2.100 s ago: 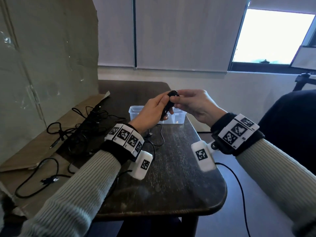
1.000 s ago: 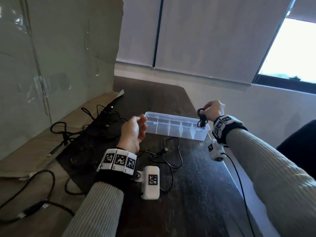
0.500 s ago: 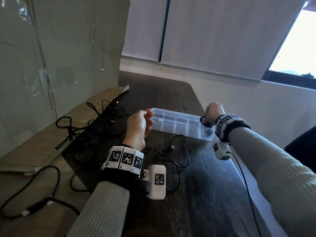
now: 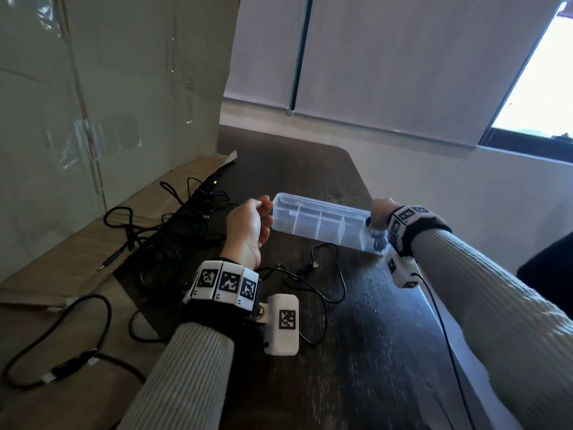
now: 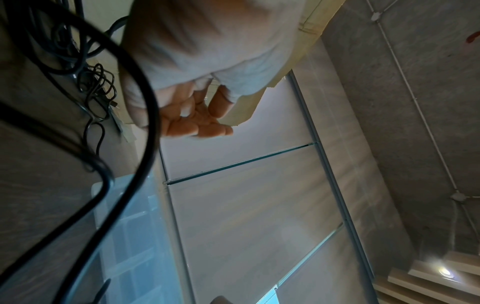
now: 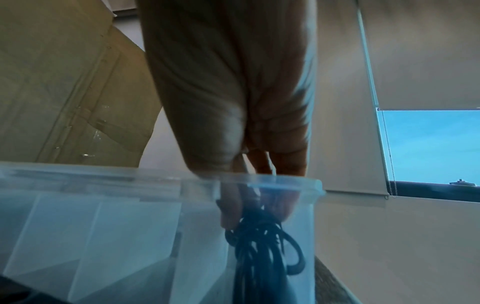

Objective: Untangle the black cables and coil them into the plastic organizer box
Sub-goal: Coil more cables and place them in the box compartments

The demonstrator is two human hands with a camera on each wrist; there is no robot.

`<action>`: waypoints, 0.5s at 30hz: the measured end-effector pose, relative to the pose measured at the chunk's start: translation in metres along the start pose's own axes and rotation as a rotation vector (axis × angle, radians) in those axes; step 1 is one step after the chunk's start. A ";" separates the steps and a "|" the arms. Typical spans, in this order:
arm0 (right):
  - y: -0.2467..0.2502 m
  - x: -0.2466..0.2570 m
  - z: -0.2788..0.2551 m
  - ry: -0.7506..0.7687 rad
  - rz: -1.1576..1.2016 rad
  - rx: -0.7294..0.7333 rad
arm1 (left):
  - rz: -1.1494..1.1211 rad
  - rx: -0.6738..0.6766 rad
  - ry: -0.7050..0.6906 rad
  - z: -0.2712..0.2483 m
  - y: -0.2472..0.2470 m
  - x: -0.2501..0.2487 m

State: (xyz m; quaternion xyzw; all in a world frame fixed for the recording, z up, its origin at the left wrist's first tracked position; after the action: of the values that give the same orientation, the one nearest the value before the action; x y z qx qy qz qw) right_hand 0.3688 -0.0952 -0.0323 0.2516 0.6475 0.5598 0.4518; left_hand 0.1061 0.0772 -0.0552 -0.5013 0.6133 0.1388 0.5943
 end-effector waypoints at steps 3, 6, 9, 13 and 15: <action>-0.003 0.003 -0.005 -0.006 -0.010 0.060 | -0.005 -0.004 -0.002 0.002 0.001 0.000; -0.008 0.001 -0.004 -0.024 -0.029 0.103 | -0.011 0.009 -0.005 0.000 -0.001 -0.002; -0.007 0.000 0.002 -0.026 -0.018 0.105 | -0.032 0.011 -0.007 -0.002 -0.001 -0.005; 0.011 0.008 -0.006 -0.007 -0.032 0.086 | -0.034 0.009 -0.025 -0.003 -0.001 -0.007; 0.035 0.016 -0.016 0.035 -0.027 -0.099 | -0.021 0.003 -0.022 -0.002 -0.002 -0.006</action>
State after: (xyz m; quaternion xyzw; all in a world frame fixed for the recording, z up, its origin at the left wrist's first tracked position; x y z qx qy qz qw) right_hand 0.3409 -0.0809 -0.0045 0.2104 0.6301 0.5893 0.4598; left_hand 0.1048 0.0774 -0.0486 -0.5055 0.6016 0.1372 0.6031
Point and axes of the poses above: each hand's wrist, its own z-axis towards the middle knuckle, its own y-axis out of the back of the hand, x = y × z, the point moved 8 cm from there along z, towards the middle knuckle, and after that the axes turned 8 degrees about -x, right-handed, at the moved point
